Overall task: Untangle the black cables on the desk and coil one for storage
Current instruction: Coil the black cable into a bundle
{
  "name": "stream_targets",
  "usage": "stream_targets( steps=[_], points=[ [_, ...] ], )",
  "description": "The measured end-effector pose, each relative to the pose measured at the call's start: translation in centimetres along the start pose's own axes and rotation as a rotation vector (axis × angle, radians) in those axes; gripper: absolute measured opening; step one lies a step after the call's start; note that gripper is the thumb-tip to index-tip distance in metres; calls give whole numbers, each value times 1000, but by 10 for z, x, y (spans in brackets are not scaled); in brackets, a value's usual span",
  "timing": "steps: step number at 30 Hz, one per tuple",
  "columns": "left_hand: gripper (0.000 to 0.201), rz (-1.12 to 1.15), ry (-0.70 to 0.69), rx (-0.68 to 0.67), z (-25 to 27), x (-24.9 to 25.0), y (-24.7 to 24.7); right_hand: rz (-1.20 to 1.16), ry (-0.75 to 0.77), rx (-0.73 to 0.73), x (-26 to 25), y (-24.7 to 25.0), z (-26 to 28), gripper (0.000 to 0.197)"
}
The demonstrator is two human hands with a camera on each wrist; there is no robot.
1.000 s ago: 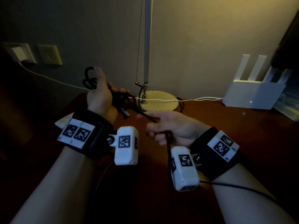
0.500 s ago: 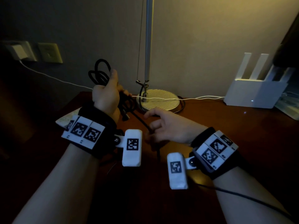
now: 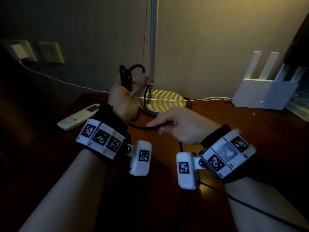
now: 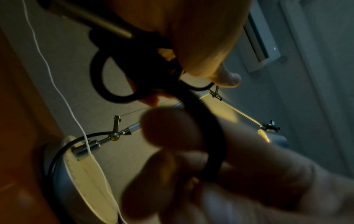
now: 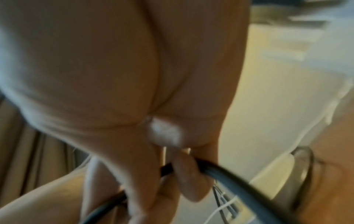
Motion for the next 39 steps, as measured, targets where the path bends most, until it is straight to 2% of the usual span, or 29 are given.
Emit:
stream_targets(
  steps=[3, 6, 10, 12, 13, 15, 17, 19, 21, 24, 29, 31, 33, 36, 39],
  points=[
    [51, -127, -47, -186, 9, 2, -18, 52, 66, 75, -6, 5, -2, 39],
    [61, -211, -1, -347, 17, 0, -27, 19, 167, 188, -11, 13, -2, 34],
    [72, -191, 32, -362, 26, 9, -35, -121, 201, 343, -10, 20, -1, 29],
    [88, -223, -19, -456, 31, 18, -41, -261, 211, 441, -7, 26, 1, 29],
    [86, -194, -67, -542, 37, 23, -46, -336, 223, 482, -5, 29, 2, 28],
    [70, -97, -130, -682, 45, 27, -49, -421, 238, 541, -3, 33, 5, 25],
    [58, -10, -72, -747, 46, 22, -47, -512, 204, 567, 1, 35, 6, 22],
    [61, -38, -24, -770, 44, 16, -47, -557, 159, 611, 6, 37, 6, 23],
    [57, -100, 13, -736, 39, 9, -43, -604, 97, 622, 13, 38, 5, 26],
    [40, -201, 50, -630, 33, 4, -36, -612, 17, 576, 19, 36, 5, 28],
    [36, -318, 218, -401, 19, -12, -27, -747, -116, 400, 20, 21, 0, 36],
    [27, -302, 269, -308, 14, -15, -17, -678, -189, 354, 25, 19, 0, 39],
    [23, -254, 315, -207, 8, -19, -6, -653, -249, 307, 29, 19, 4, 33],
    [21, -203, 339, -58, 3, -23, 9, -655, -214, 269, 24, 23, 9, 12],
    [24, -184, 341, -15, 3, -25, 9, -647, -123, 325, 18, 33, 10, 16]
  ],
)
Point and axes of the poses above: each hand's wrist, its own z-axis away from the middle knuckle, its own y-axis out of the back of the hand, x = y × z, the point moved 7 cm from there along -z, towards the middle knuckle, and after that the axes turned 2 degrees about y, right-handed, at the moved point
